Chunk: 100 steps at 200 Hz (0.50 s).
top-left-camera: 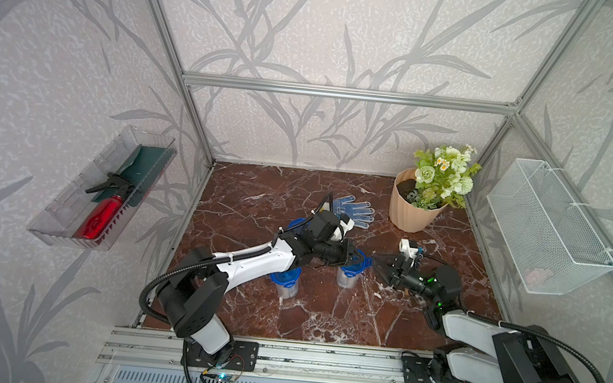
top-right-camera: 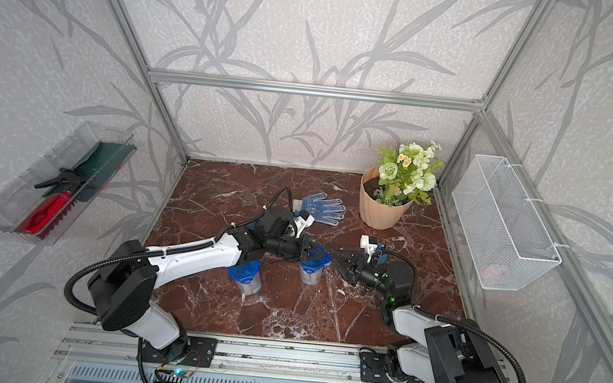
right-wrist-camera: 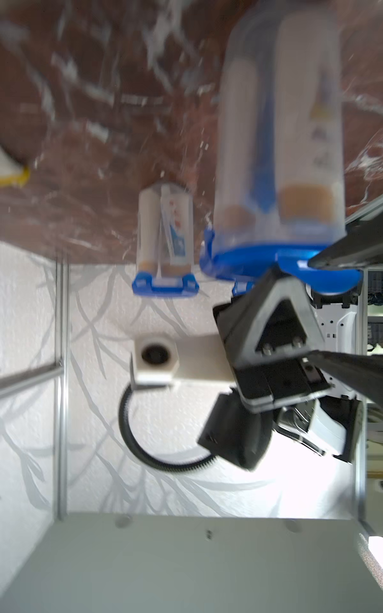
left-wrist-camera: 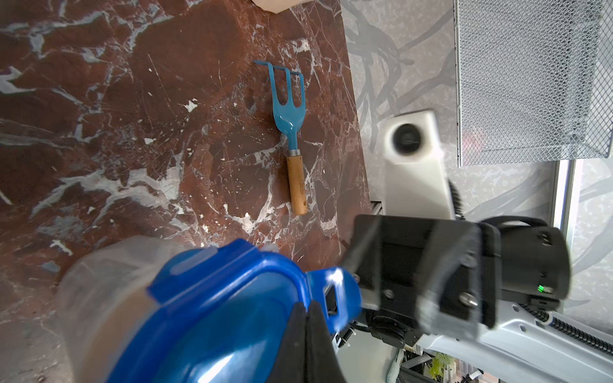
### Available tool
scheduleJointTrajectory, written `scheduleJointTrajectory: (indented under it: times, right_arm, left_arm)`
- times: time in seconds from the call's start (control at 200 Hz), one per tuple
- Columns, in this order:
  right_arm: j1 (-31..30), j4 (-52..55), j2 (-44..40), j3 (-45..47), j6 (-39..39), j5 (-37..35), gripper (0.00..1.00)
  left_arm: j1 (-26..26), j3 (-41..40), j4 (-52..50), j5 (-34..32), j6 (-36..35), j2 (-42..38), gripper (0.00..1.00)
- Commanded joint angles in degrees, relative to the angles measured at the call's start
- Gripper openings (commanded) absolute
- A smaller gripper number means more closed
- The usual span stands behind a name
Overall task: Take out toiletry kits
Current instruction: Unfasten the latch on the container.
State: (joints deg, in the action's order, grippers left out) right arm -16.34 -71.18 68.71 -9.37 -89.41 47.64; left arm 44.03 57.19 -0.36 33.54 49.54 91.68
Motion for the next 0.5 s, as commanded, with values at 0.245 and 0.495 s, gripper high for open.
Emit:
scheduleJointTrajectory:
  times: [0.245, 0.495]
  right_arm:
    - [-0.4, -2.9, -2.6, -3.7, 5.2, 3.7, 0.37]
    - [-1.2, 52.8, -20.6, -12.8, 34.6, 0.9, 0.09]
  left_arm:
    - [-1.0, -5.3, -21.7, -7.2, -0.9, 6.8, 0.00]
    - [-1.5, 1.0, -25.9, -9.5, -2.9, 3.6, 0.00]
